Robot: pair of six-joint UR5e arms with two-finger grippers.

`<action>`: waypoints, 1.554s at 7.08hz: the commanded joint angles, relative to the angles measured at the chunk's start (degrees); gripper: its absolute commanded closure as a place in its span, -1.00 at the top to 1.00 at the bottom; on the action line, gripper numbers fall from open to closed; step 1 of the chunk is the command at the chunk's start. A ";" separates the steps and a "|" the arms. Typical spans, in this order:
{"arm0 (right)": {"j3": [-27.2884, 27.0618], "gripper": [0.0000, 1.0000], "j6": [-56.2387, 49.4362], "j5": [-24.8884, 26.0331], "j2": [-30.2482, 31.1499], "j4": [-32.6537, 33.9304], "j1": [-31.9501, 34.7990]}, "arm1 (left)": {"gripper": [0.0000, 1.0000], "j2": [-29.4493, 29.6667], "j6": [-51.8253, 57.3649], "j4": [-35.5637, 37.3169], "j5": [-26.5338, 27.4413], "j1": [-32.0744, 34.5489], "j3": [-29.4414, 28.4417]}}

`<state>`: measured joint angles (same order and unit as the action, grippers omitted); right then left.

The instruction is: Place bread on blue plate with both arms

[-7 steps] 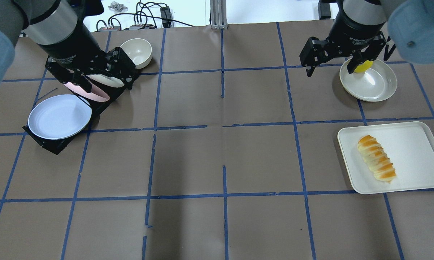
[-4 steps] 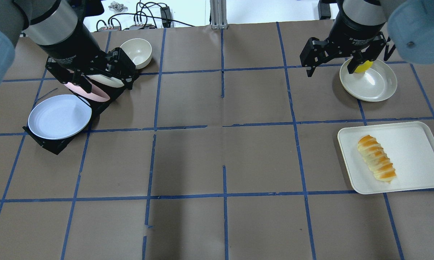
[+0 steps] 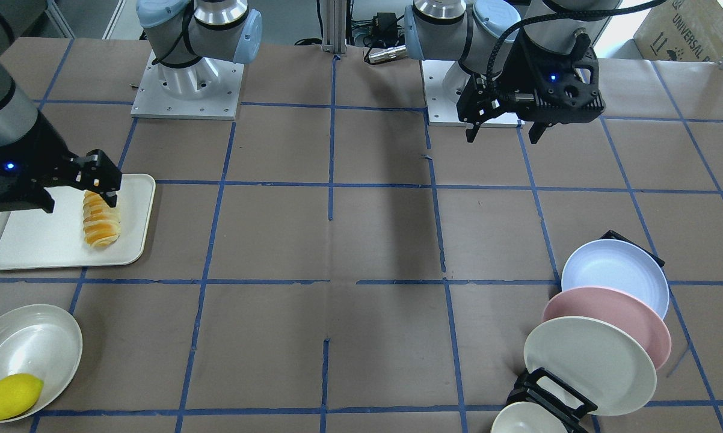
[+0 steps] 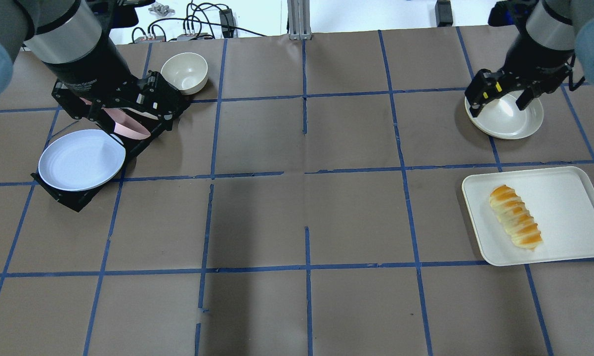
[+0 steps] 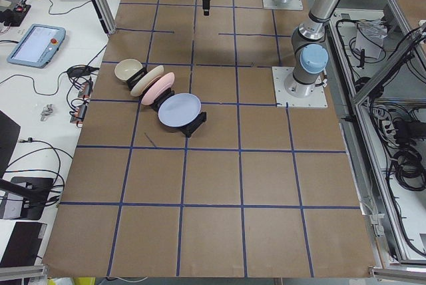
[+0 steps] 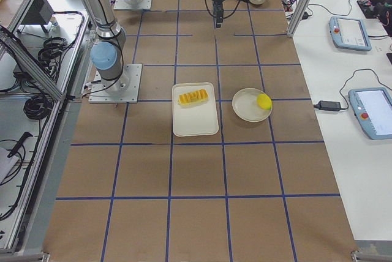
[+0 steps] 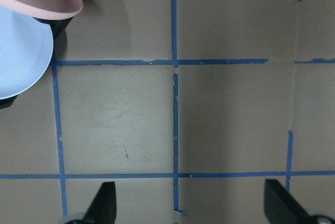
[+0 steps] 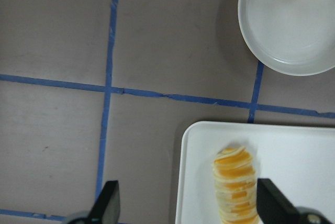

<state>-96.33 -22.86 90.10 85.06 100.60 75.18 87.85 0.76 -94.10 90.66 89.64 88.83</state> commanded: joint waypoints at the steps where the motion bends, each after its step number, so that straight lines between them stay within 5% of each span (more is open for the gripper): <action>1: -13.20 0.84 -12.43 0.51 -0.33 13.05 -8.18 | 0.99 -0.30 9.28 -0.38 2.32 -2.34 0.29; 4: -25.55 0.87 -17.56 0.60 -2.42 26.20 -10.41 | 0.99 0.04 20.39 -2.40 1.53 -16.39 -0.32; 7: -25.49 0.87 -21.17 1.39 -7.61 29.47 -13.30 | 0.99 2.93 32.24 -2.15 1.18 -26.77 -0.15; 11: -25.92 0.86 -21.17 0.96 -7.98 29.47 -13.31 | 0.99 18.98 42.99 4.53 -1.54 -36.54 -6.71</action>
<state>-122.18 -44.03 91.20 77.13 130.10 61.90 101.12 40.29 -91.14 89.44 55.50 85.23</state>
